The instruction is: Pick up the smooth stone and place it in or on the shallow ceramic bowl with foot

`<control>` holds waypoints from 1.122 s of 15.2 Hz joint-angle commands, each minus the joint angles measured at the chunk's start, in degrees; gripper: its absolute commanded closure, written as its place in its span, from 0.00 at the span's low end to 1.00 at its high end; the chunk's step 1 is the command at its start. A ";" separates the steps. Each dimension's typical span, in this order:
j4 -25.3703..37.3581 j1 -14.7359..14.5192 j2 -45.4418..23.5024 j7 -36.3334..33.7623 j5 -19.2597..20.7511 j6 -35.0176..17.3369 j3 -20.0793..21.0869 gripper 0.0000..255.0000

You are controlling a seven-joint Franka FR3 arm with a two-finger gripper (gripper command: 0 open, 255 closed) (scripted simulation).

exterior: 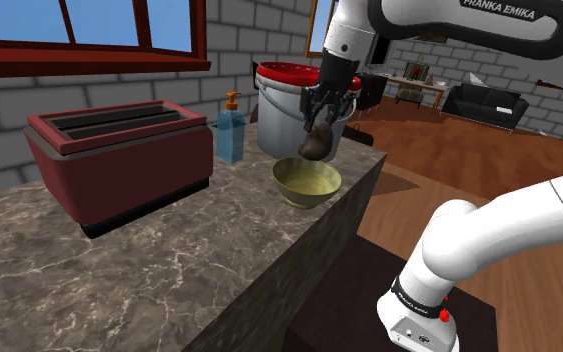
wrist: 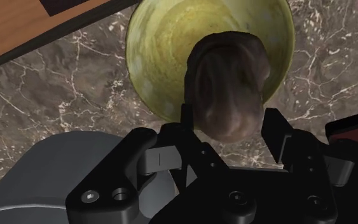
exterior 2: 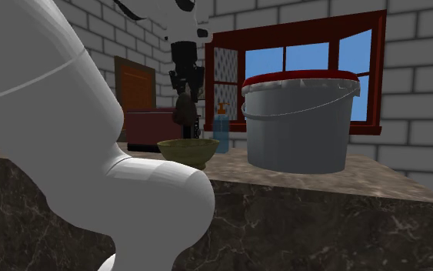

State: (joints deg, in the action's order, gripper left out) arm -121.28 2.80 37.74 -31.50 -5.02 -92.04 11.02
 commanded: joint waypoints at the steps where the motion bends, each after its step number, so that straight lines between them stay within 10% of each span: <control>1: -2.04 -0.10 0.52 -0.04 -0.15 -1.57 0.15 1.00; 17: -10.44 -0.50 2.46 0.05 -0.74 -8.04 0.60 1.00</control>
State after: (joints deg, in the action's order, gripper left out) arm -131.72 2.30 40.19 -31.45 -5.76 -100.07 11.62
